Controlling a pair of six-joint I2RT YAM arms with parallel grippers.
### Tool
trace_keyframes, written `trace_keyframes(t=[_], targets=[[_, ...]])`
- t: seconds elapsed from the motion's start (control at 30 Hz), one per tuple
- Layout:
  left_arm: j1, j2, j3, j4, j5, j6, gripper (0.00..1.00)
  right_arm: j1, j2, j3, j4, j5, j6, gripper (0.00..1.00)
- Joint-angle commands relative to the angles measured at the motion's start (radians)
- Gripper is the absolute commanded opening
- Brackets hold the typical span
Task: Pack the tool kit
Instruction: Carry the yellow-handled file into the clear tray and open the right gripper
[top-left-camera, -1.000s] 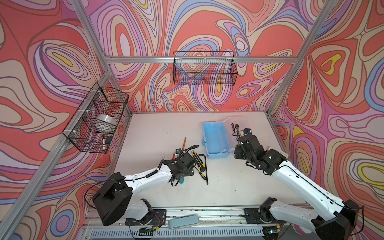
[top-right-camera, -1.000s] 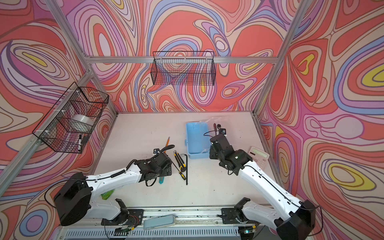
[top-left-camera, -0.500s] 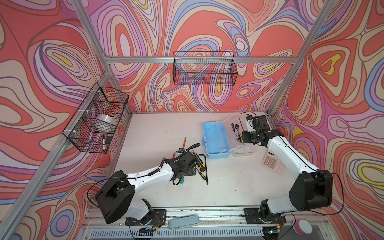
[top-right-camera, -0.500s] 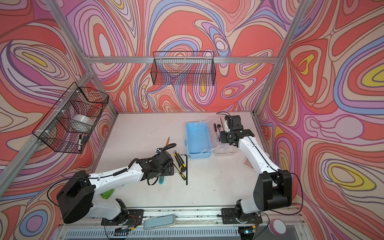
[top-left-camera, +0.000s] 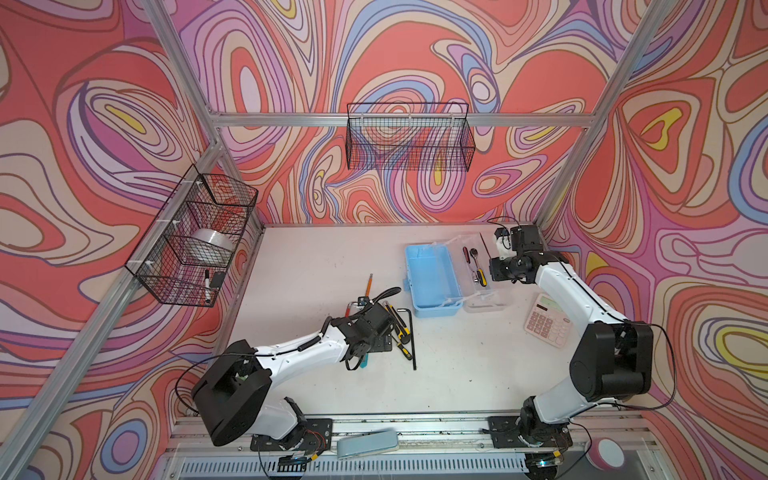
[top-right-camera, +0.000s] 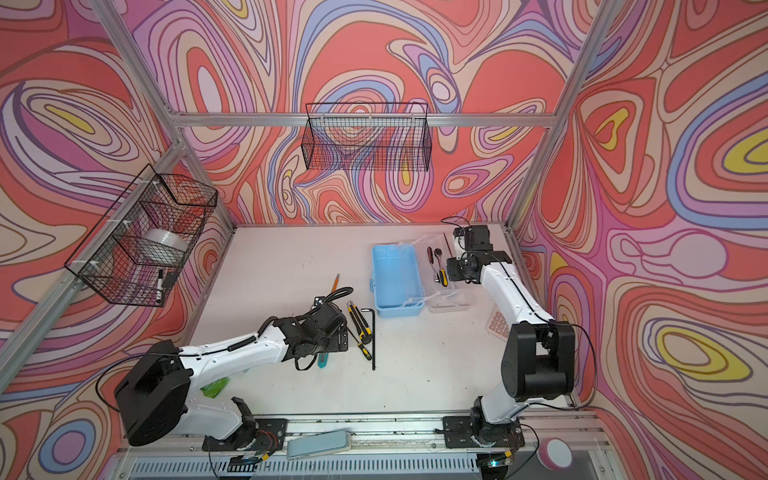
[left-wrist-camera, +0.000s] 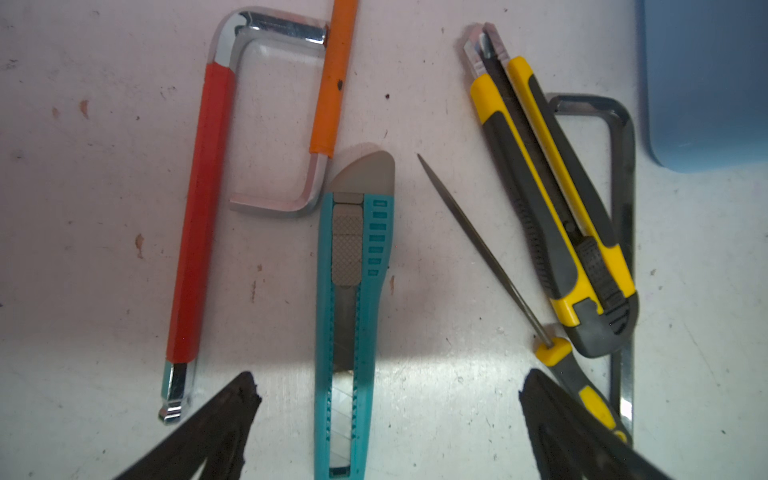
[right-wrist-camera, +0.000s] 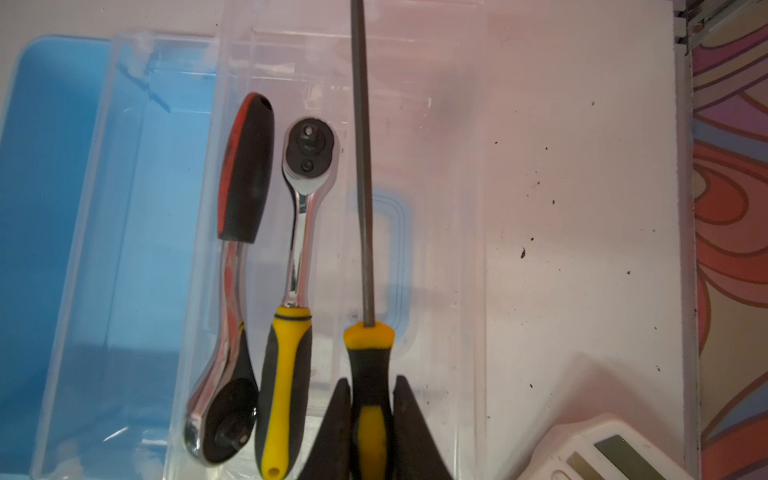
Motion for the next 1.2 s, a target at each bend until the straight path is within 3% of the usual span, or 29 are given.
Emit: trace_keyframes(t=[0.0, 0.1, 0.33, 0.53, 0.7, 1.17], targets=[[-0.002, 0.018, 0.034, 0.001, 0.01, 0.012, 1.0, -0.003, 0.02, -0.006, -0.01, -0.017, 0.012, 0.0], [-0.003, 0.027, 0.043, 0.001, 0.028, 0.011, 0.98, -0.004, 0.036, -0.013, -0.011, -0.036, 0.022, 0.0], [-0.005, 0.035, 0.035, 0.053, 0.09, 0.007, 0.91, -0.006, 0.04, -0.028, -0.021, -0.02, 0.047, 0.14], [-0.021, 0.07, 0.047, 0.074, 0.145, 0.007, 0.87, -0.007, 0.032, -0.028, -0.019, -0.027, 0.059, 0.36], [-0.059, 0.093, 0.058, 0.081, 0.155, 0.036, 0.86, -0.007, 0.018, -0.027, -0.016, -0.03, 0.072, 0.47], [-0.101, 0.262, 0.193, -0.002, 0.183, -0.024, 0.71, -0.008, -0.065, -0.026, -0.013, -0.01, 0.114, 0.52]])
